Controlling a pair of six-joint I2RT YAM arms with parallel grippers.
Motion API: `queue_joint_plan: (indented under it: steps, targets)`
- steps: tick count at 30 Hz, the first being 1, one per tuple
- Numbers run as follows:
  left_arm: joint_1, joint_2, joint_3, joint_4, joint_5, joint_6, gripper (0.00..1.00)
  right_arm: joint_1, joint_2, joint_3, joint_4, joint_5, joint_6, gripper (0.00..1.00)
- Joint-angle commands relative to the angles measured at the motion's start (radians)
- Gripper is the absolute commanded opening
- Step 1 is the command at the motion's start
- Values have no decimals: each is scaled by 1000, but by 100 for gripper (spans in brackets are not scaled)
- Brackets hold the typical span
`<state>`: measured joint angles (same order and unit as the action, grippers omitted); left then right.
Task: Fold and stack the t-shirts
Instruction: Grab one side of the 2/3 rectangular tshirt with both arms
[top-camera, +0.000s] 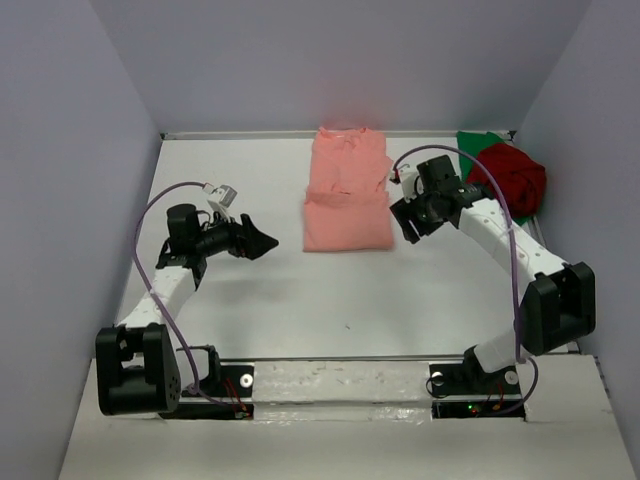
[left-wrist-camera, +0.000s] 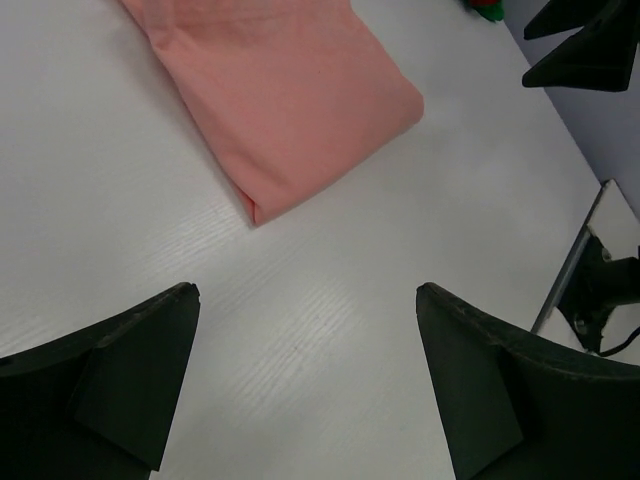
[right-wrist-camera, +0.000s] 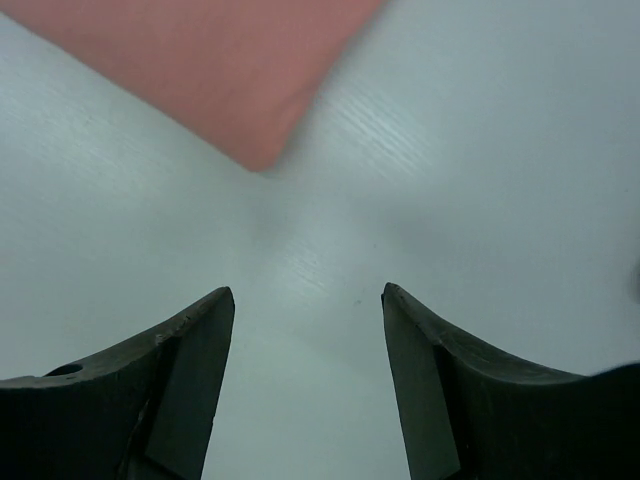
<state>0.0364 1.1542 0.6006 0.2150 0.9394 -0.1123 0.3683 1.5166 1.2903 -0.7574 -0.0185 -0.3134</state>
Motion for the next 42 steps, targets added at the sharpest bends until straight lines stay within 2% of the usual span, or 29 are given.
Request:
queue_joint_plan:
  steps: [1,4,6,7,8,10,18,22,29,35,38,42]
  targets:
    - [3,56,-41,147,84,-113,99,-60,-88,-71,-5,-221,95,65]
    - [-10,181,-4,161,56,-142,99,-113,-88,-134,39,-291,154,56]
    - [-32,235,22,162,38,-144,99,-126,-44,-123,40,-305,178,55]
    - [-45,260,37,161,32,-145,99,-126,-44,-114,40,-310,186,55]
    - [-73,304,68,149,24,-144,99,-135,3,-102,33,-313,194,59]
    - [-102,347,100,127,13,-141,99,-135,98,-56,10,-360,194,60]
    - [-113,588,243,74,96,-113,99,-135,370,125,-71,-492,169,61]
    - [-121,705,318,-5,113,-64,98,-135,444,185,-82,-523,154,60]
    - [-173,780,373,0,121,-84,98,-144,499,231,-82,-532,143,62]
    - [-254,834,412,-15,105,-106,85,-163,496,260,-83,-517,137,63]
    - [-286,822,423,-92,49,-53,77,-183,479,264,-82,-512,131,63]
    - [-291,777,415,-173,-95,-6,66,-192,458,262,-80,-515,117,64]
